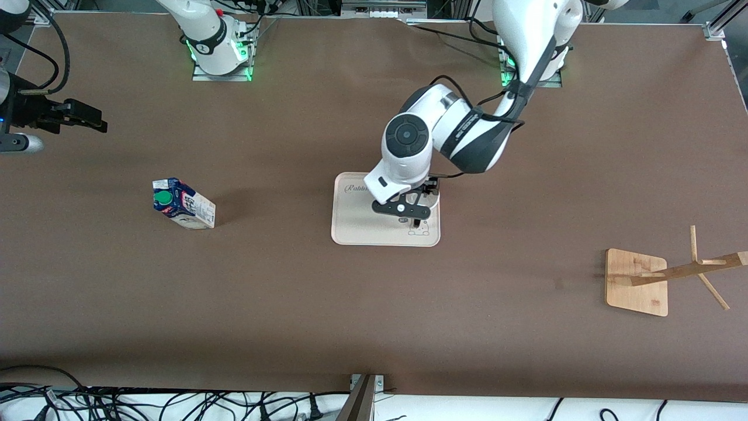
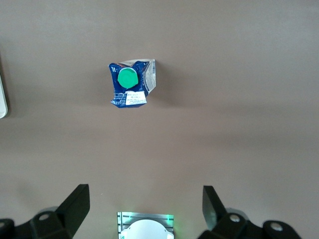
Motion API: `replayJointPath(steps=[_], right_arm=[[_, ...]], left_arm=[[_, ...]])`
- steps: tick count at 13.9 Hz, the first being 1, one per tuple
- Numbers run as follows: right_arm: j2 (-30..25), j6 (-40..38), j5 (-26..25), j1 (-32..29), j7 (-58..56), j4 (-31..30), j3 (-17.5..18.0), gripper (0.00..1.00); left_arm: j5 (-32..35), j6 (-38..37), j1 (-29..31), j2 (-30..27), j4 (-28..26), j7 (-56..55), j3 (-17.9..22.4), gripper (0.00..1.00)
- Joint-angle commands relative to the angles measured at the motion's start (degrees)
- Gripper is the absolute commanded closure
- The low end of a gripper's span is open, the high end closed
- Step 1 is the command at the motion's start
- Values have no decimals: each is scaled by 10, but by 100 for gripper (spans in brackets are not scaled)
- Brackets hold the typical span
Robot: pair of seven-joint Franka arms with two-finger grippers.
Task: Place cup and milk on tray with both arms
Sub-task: 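Raise the left gripper away while the right gripper reaches the milk carton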
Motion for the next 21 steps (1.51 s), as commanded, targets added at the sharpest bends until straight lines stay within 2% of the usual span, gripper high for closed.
replayJointPath(steps=[1, 5, 10, 12, 13, 16, 19, 21], right_arm=[[31, -12, -6, 14, -7, 35, 2, 0], [80, 14, -13, 24, -10, 31, 3, 0], [123, 93, -11, 34, -6, 12, 2, 0], [124, 149, -6, 34, -5, -38, 2, 0], [124, 177, -6, 34, -5, -53, 2, 0], [131, 194, -5, 43, -4, -61, 3, 0], [126, 254, 4, 44, -3, -114, 3, 0], [123, 260, 4, 44, -3, -131, 3, 0]], left_arm=[[-6, -51, 25, -52, -14, 26, 1, 0], [-6, -110, 105, -121, -13, 136, 1, 0], [-5, -141, 206, -173, -7, 152, 0, 0], [-5, -177, 230, -177, -4, 164, -2, 0], [-2, -181, 245, -179, 19, 201, 1, 0], [-1, -179, 276, -178, 43, 256, 4, 0], [2, -176, 298, -206, 33, 261, 5, 0], [2, -176, 310, -229, -12, 262, 6, 0]])
